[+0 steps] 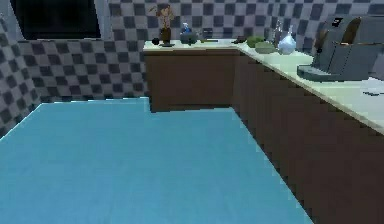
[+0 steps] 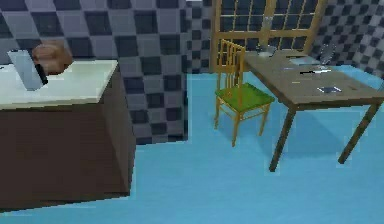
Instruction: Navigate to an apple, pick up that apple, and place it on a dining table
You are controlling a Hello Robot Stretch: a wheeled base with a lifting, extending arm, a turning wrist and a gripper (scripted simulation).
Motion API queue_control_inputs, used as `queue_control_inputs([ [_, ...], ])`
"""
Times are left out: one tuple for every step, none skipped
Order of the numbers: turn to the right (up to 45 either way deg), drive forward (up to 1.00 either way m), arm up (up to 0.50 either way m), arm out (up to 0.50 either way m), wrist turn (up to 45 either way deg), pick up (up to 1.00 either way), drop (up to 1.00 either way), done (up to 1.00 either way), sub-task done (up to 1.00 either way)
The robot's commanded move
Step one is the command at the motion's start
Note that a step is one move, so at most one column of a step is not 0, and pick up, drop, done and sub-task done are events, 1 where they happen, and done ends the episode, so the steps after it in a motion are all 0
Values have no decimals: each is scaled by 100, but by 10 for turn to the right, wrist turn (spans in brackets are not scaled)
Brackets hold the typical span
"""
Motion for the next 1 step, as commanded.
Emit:
queue_control_inputs([
  [0,100,0,0,0,0,0,0,0],
])
